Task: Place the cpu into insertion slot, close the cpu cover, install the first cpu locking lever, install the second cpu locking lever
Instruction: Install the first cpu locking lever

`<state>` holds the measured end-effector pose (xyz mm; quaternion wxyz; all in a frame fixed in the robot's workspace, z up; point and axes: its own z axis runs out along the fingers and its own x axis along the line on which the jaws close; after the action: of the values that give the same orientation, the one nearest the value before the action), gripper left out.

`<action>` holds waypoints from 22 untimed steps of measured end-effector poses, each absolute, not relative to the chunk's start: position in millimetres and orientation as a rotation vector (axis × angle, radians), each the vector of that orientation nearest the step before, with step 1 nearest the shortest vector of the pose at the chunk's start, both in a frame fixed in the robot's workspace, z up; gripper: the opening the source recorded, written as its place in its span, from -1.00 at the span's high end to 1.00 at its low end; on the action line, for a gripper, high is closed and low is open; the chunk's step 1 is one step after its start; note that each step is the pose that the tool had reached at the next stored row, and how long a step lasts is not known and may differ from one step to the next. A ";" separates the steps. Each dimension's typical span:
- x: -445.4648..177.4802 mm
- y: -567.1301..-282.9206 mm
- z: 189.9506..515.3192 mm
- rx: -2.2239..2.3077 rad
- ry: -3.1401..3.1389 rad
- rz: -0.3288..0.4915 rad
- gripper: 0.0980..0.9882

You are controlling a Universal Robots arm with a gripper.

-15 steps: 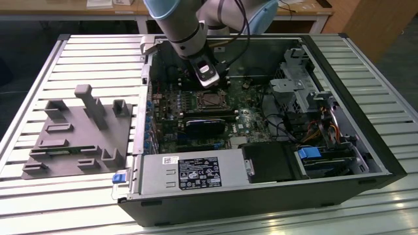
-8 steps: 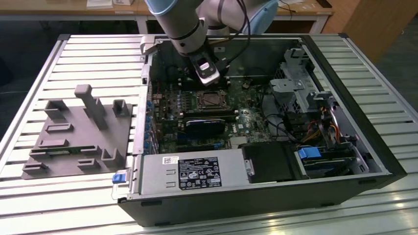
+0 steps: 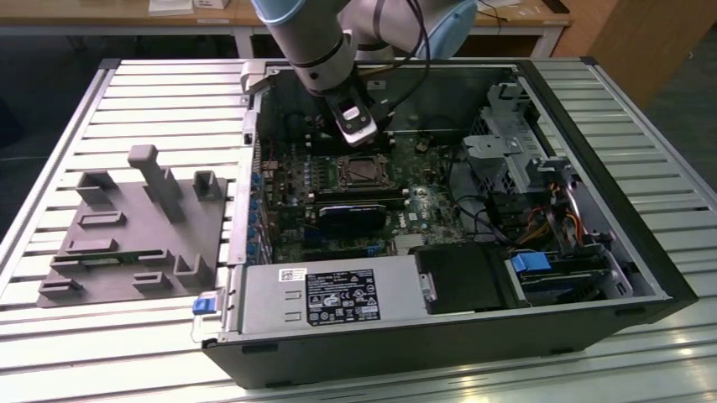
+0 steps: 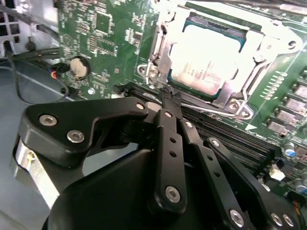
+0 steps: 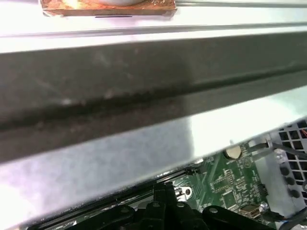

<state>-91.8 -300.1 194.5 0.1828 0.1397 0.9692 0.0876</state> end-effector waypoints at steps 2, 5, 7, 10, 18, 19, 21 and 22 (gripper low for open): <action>-91.0 -300.1 194.3 0.399 2.758 0.243 0.99; -91.0 -300.1 194.3 0.401 2.762 0.242 0.99; -90.9 -300.1 194.3 0.401 2.763 0.242 0.99; -90.9 -298.7 194.3 0.401 2.763 0.242 0.99; -90.5 -296.2 194.3 0.401 2.763 0.242 0.99; -90.5 -296.1 194.3 0.401 2.763 0.242 0.99; -90.4 -295.9 194.3 0.401 2.763 0.242 0.99; -90.4 -295.5 194.3 0.402 2.763 0.242 0.99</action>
<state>-90.4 -295.5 194.3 0.1688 0.1415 0.9717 0.0850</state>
